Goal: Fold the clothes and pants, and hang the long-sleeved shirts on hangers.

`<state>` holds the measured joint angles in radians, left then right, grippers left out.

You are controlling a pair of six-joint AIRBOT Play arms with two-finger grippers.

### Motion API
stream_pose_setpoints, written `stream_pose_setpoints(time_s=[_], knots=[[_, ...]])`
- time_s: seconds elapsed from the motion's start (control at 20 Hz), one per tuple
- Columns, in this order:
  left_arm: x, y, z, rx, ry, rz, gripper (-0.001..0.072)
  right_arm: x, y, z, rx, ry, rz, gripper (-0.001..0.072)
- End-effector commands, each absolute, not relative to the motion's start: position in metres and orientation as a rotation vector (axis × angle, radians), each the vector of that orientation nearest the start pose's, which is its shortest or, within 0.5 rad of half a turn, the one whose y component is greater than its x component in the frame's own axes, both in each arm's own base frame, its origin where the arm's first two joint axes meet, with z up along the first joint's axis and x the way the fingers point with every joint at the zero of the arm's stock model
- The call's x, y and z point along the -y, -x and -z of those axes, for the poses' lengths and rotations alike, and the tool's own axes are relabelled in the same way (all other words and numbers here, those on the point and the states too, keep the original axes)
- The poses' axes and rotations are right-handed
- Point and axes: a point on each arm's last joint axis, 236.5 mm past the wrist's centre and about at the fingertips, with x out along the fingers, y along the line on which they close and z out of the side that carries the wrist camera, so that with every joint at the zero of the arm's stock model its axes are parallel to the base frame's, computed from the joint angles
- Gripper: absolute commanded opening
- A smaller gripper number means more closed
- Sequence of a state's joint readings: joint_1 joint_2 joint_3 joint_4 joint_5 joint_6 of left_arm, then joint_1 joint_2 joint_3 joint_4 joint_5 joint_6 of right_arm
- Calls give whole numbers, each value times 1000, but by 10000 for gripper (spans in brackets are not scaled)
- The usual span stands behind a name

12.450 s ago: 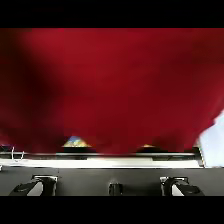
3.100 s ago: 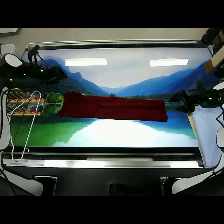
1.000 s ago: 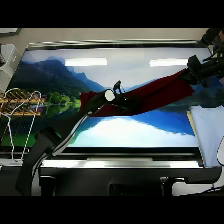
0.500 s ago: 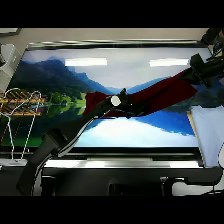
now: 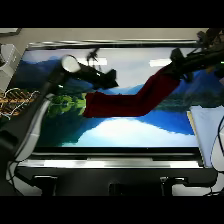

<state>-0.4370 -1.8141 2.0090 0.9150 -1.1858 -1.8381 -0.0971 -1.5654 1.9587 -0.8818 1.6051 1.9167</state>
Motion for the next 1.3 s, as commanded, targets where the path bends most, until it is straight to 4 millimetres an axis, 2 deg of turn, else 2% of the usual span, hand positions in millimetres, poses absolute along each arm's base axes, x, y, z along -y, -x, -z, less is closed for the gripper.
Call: stream_pose_setpoints(time_s=[0.0,0.1,0.2,0.3,0.4,0.55,0.7,1.1,1.15,1.2,1.25], knots=[[252,-461,-192,-1037,424,555,16,-187,-452,-188,-1208,-727,-405,32],[206,-461,-233,-936,428,501,17,-244,-457,-174,-1211,-719,-464,32],[167,-456,-263,-868,448,448,17,-295,-463,-155,-1205,-726,-509,32],[135,-448,-279,-838,460,398,17,-335,-467,-131,-1210,-737,-532,32],[112,-441,-285,-832,464,358,17,-366,-470,-99,-1232,-742,-541,32],[92,-439,-286,-832,469,321,17,-389,-474,-55,-1269,-751,-524,32],[89,-440,-286,-830,472,314,17,-395,-479,-28,-1293,-764,-502,32],[89,-441,-285,-831,473,314,17,-402,-474,1,-1347,-759,-488,46],[89,-441,-285,-831,473,314,17,-403,-477,1,-1332,-754,-497,138],[89,-441,-285,-831,473,314,17,-404,-479,-1,-1322,-768,-498,305],[89,-441,-285,-831,473,314,17,-407,-485,-6,-1297,-800,-504,520]])
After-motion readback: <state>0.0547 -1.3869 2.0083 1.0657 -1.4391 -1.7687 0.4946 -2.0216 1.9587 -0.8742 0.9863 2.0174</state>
